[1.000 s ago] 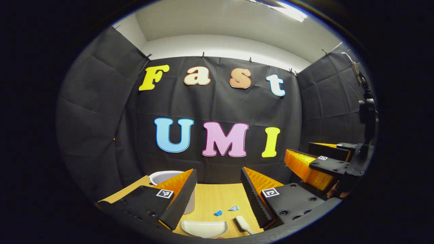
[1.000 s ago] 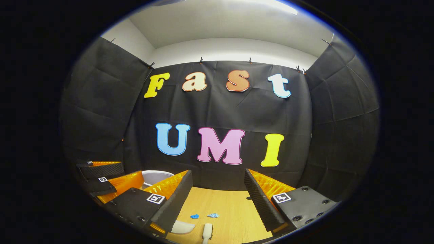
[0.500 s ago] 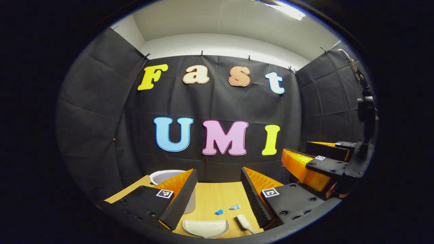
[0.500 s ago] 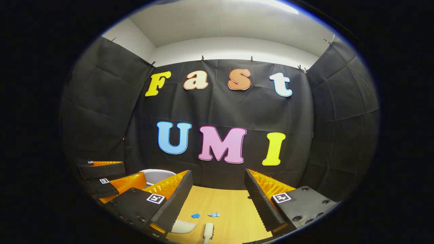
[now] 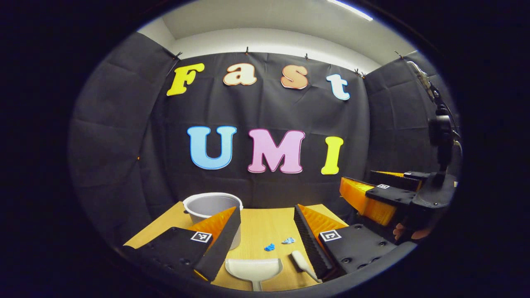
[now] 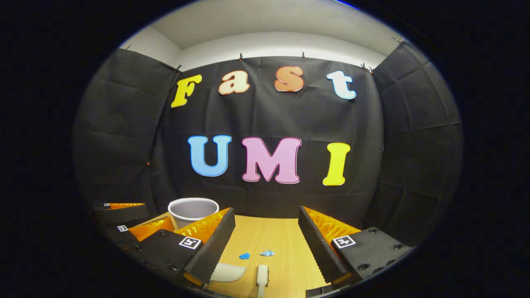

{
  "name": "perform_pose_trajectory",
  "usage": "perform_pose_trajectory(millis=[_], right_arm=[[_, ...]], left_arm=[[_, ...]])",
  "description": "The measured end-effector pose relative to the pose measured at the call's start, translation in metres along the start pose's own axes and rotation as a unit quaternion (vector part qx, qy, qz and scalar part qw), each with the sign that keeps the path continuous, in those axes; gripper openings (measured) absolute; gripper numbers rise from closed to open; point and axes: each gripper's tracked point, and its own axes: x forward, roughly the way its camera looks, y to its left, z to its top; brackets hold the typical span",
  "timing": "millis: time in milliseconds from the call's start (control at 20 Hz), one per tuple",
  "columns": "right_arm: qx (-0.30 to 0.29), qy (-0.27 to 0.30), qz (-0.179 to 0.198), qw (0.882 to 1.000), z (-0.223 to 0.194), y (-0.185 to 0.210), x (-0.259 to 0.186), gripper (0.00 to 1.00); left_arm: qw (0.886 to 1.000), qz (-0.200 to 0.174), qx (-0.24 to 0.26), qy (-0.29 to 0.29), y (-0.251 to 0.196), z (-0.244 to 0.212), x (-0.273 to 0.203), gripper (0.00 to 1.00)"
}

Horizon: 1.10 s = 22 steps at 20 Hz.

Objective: Pick up the small broom and dustpan from the desktop, sweep the trash into the dustpan with the broom, and then empty the trash into the garbage bin.

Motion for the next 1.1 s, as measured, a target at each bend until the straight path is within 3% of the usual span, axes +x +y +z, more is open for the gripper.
perform_pose_trajectory(millis=[100,200,300,350,500,600,750,850,1100], right_arm=[[0.016,0.057,0.006,0.998,-0.032,0.004,0.013,0.96],[0.037,0.141,0.018,0.989,-0.078,0.009,0.025,0.99],[0.068,0.238,0.031,0.968,-0.132,0.013,0.033,0.99],[0.078,0.278,0.034,0.957,-0.156,0.012,0.034,0.99],[0.079,0.397,0.038,0.914,-0.223,-0.001,0.037,0.98],[0.078,0.464,0.044,0.881,-0.259,-0.003,0.031,0.98],[0.073,0.560,0.058,0.823,-0.287,-0.001,0.010,0.98],[0.067,0.613,0.070,0.784,-0.299,-0.001,0.000,0.99],[0.038,0.685,0.062,0.725,-0.315,-0.015,-0.019,0.99]], left_arm=[[0.998,0.001,-0.016,0.069,0.001,-0.032,0.006,0.77],[0.989,0.008,-0.029,0.144,0.003,-0.069,0.012,0.77],[0.973,0.020,-0.030,0.230,0.008,-0.111,0.013,0.77],[0.958,0.024,-0.036,0.282,0.012,-0.132,0.011,0.77],[0.893,0.024,-0.073,0.443,0.007,-0.192,-0.001,0.80],[0.859,0.028,-0.090,0.504,0.008,-0.218,-0.002,0.80],[0.816,0.032,-0.112,0.566,0.008,-0.223,0.000,0.80],[0.798,0.030,-0.116,0.591,0.012,-0.221,0.010,0.80],[0.770,0.036,-0.114,0.627,0.019,-0.233,0.026,0.80]])
